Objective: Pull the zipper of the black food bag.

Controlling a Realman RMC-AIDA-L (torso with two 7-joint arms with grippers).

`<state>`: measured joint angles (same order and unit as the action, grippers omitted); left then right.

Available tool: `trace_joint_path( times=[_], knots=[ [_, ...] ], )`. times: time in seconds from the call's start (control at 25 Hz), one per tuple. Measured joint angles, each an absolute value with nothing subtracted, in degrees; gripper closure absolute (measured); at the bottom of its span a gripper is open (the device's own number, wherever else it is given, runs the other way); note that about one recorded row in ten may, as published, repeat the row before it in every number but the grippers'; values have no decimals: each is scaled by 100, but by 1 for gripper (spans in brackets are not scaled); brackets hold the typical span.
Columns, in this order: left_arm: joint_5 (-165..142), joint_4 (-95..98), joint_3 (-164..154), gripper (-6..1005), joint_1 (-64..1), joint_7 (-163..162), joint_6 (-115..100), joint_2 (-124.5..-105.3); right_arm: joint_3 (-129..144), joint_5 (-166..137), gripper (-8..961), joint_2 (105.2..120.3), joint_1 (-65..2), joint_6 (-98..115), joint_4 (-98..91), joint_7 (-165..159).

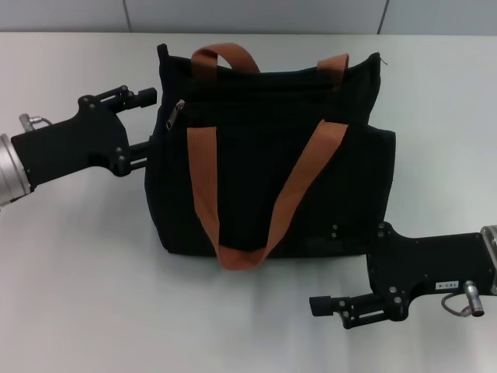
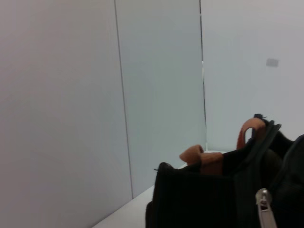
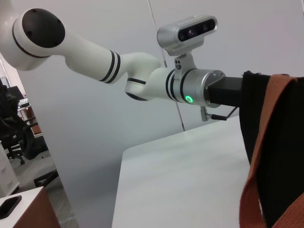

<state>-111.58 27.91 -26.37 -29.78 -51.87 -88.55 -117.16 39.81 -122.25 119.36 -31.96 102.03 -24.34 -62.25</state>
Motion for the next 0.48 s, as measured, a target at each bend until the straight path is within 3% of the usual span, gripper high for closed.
trace_joint_path(
  times=[0.24,0.48],
  knots=[
    [-11112,2833,-2591,268,-3000,-4951,-8760,-11757,3981,-12225,126,11936,-3231,10218,-2434,-6268],
    [-10916,2861,-2587,479,-2902,-4885,-8816,-11769,3981,-12225,126,11941,-3252,10247,-2434,-6270]
  ],
)
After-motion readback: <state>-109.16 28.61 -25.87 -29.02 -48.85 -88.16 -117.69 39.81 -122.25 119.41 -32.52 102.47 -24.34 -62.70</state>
